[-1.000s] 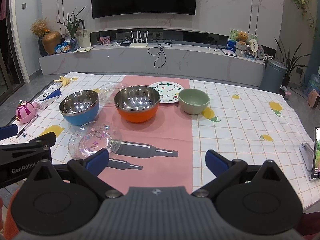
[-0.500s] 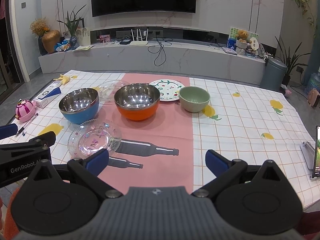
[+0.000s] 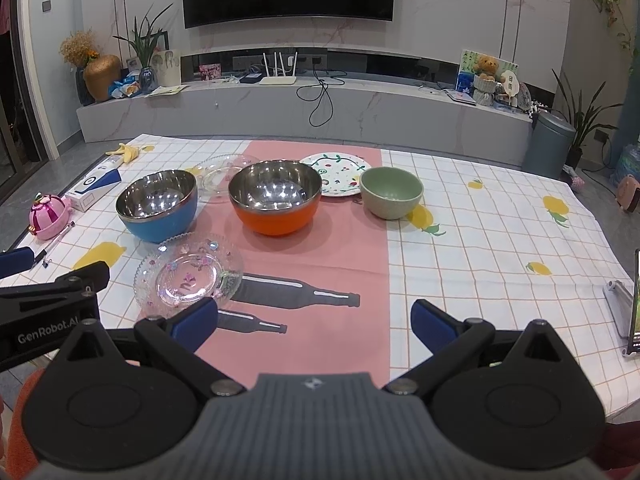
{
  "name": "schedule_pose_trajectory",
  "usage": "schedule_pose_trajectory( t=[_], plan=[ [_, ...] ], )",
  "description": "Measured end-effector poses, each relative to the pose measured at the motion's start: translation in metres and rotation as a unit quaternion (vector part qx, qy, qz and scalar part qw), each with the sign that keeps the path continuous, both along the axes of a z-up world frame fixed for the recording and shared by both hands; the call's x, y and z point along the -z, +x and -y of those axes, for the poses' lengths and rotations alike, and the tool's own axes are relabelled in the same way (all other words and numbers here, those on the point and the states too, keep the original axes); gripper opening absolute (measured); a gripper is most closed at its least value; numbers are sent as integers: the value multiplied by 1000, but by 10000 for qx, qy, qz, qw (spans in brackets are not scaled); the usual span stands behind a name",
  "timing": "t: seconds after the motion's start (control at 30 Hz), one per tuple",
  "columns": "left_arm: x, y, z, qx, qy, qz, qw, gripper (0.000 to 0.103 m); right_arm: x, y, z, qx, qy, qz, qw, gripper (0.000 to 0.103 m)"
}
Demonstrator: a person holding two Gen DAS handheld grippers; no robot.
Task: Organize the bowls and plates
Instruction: 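Move the left gripper down to the rim of the clear glass plate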
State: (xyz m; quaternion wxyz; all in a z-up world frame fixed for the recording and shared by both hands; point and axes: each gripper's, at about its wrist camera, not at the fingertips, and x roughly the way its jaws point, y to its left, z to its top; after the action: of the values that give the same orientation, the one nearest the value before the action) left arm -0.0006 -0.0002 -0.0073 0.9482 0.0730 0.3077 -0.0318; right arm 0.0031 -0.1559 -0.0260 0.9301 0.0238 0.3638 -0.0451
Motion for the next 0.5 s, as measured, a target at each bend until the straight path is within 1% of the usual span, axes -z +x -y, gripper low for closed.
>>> schedule_pose_trajectory(
  t=[0.13,0.2,0.27,0.3,0.37,0.4,0.47,0.5],
  plan=[
    [4,5,-5,-26,-125,-104,9999,99,6,1,1,-35,117,69,9999,100],
    [6,8,-10,-16,-286,-150,9995,96,11,3,3,-37,230,166,9996,100],
    [10,13,-15,55,-486,-194,9986,90,17,6,4,-37,312,176,9993,100],
    [12,16,-18,63,-575,-229,9981,89,20,9,3,-47,350,167,9992,100],
    [17,22,-21,29,-710,-330,9969,81,27,15,3,-85,458,167,9988,100],
    [20,26,-23,1,-761,-366,9964,79,30,19,2,-114,514,165,9985,99],
    [26,32,-27,-62,-850,-434,9954,74,37,26,-1,-147,582,148,9981,93],
    [29,36,-30,-78,-937,-466,9945,71,41,30,-4,-161,594,126,9980,84]
  ],
)
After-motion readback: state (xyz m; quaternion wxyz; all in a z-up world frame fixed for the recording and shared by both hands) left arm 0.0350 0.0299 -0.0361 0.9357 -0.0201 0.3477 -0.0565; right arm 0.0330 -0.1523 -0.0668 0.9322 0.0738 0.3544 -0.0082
